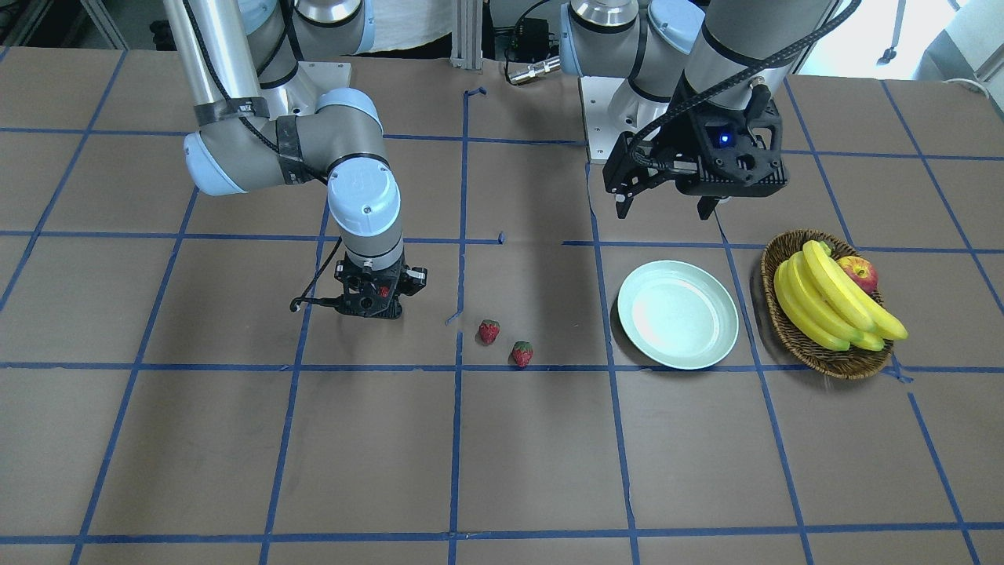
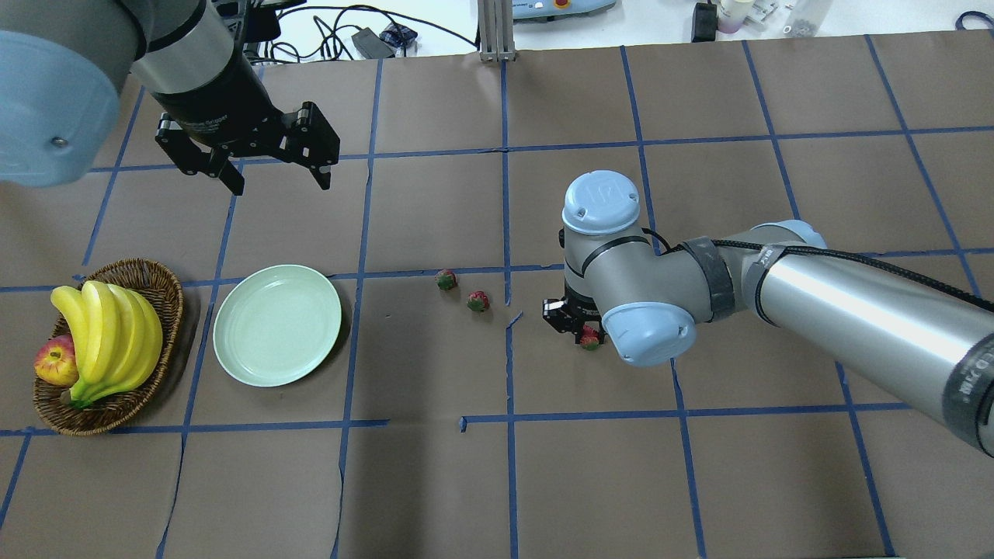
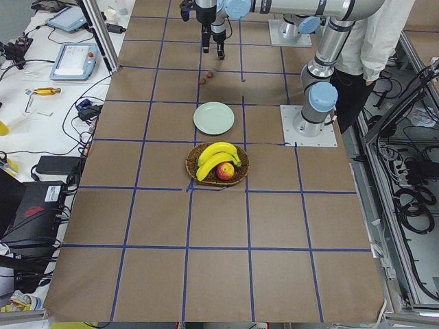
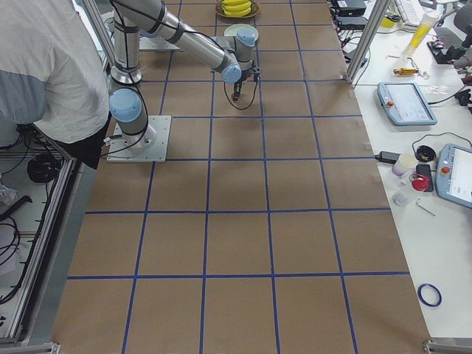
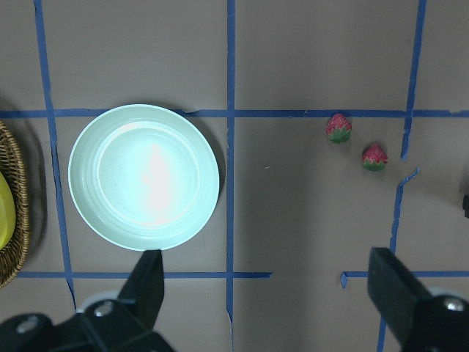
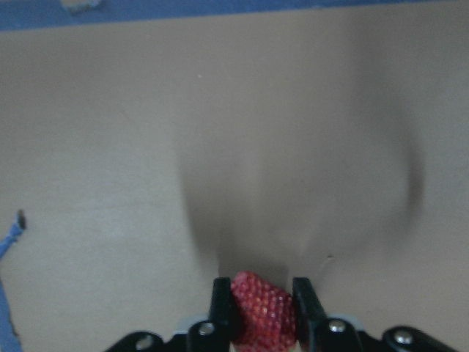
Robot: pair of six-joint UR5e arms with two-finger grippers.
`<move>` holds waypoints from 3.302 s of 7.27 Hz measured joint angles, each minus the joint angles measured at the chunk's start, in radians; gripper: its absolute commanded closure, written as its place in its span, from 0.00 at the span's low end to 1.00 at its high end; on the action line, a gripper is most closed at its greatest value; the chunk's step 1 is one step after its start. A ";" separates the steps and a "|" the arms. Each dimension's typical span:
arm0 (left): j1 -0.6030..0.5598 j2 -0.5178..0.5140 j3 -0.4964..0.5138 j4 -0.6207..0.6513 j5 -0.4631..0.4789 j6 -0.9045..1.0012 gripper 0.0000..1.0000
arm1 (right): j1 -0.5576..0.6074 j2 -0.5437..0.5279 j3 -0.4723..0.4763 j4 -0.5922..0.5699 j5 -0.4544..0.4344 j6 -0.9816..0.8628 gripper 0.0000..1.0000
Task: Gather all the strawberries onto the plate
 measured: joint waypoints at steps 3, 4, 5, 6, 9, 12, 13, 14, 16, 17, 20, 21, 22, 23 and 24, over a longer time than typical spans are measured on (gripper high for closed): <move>0.000 0.003 0.000 0.000 0.000 0.000 0.00 | 0.132 0.001 -0.140 0.000 0.112 0.236 1.00; 0.000 0.005 0.000 0.000 0.000 0.000 0.00 | 0.196 0.024 -0.166 -0.008 0.120 0.328 1.00; 0.000 0.006 0.000 0.000 0.000 0.000 0.00 | 0.246 0.068 -0.178 -0.035 0.123 0.386 0.87; 0.000 0.006 -0.001 0.000 0.000 0.000 0.00 | 0.273 0.102 -0.183 -0.074 0.125 0.415 0.01; -0.001 0.006 -0.001 0.000 0.001 0.000 0.00 | 0.273 0.110 -0.174 -0.106 0.103 0.430 0.00; 0.000 0.006 0.001 0.003 0.004 0.001 0.00 | 0.027 -0.018 -0.146 -0.007 0.028 0.072 0.00; 0.000 0.005 0.001 0.004 0.004 0.001 0.00 | -0.078 -0.094 -0.151 0.093 0.027 -0.088 0.00; 0.000 0.005 0.001 0.004 0.004 0.001 0.00 | -0.161 -0.147 -0.186 0.209 0.029 -0.205 0.00; 0.000 0.004 -0.001 0.005 0.004 0.001 0.00 | -0.252 -0.184 -0.360 0.482 0.026 -0.339 0.00; 0.000 0.002 0.000 0.005 0.003 0.000 0.00 | -0.277 -0.196 -0.458 0.586 0.021 -0.368 0.00; -0.002 -0.011 0.001 0.008 0.000 -0.022 0.00 | -0.306 -0.266 -0.552 0.666 0.009 -0.377 0.00; -0.004 -0.013 -0.006 0.008 0.000 -0.024 0.00 | -0.307 -0.287 -0.554 0.669 0.008 -0.377 0.00; -0.013 -0.017 -0.016 0.009 0.003 -0.025 0.00 | -0.307 -0.297 -0.553 0.671 0.007 -0.379 0.00; -0.039 -0.030 -0.035 0.024 0.008 -0.039 0.00 | -0.307 -0.301 -0.551 0.673 0.007 -0.381 0.00; -0.077 -0.045 -0.078 0.079 0.012 -0.075 0.00 | -0.307 -0.303 -0.549 0.674 0.007 -0.383 0.00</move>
